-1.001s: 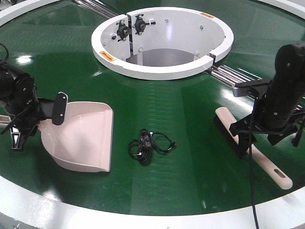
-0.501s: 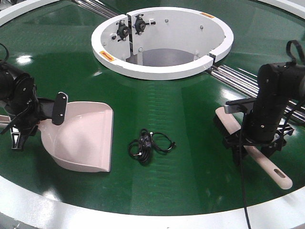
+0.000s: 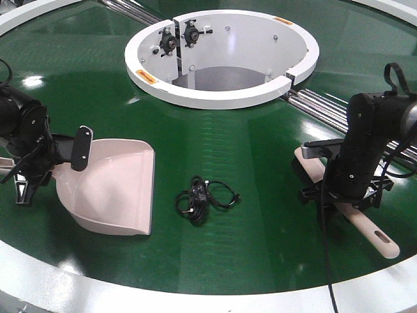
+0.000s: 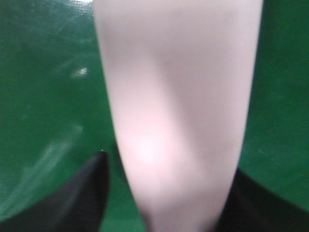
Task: Clean and inspect green conveyor with broom and dustpan
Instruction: 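Lower the right gripper onto the pink brush handle and grasp it, then move the held brush with the right gripper toward the black cable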
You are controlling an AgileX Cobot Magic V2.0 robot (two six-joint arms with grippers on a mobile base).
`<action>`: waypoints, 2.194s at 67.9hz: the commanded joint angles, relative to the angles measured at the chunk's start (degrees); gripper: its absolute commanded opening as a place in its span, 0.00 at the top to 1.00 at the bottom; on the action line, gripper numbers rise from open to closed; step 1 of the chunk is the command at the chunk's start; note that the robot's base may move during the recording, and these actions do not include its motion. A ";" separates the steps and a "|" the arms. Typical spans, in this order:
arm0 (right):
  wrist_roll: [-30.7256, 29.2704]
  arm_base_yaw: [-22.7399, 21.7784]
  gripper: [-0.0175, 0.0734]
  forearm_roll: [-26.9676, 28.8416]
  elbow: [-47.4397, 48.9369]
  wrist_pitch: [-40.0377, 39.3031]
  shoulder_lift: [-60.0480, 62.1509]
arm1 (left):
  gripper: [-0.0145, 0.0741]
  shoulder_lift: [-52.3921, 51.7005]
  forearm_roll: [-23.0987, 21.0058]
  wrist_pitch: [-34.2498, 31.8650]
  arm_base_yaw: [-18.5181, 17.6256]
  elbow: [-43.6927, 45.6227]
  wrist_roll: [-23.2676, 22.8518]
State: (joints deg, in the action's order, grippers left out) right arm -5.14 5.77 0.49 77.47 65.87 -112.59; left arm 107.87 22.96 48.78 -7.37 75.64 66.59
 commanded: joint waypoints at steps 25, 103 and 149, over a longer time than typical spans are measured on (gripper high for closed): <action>0.64 -0.37 0.82 3.47 1.52 -0.52 5.49 | 0.79 -2.70 1.20 -1.49 -0.22 1.67 -0.32; 37.09 22.50 0.81 -3.34 1.81 -4.92 7.42 | 0.79 -2.70 1.20 -1.49 -0.22 1.67 -0.32; 41.28 26.46 0.81 0.21 2.97 -4.38 3.58 | 0.79 -2.70 1.20 -1.47 -0.22 1.50 -0.32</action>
State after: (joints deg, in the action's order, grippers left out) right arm 36.19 31.87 0.32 78.06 61.75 -111.10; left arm 107.87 22.96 48.78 -7.37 75.64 66.59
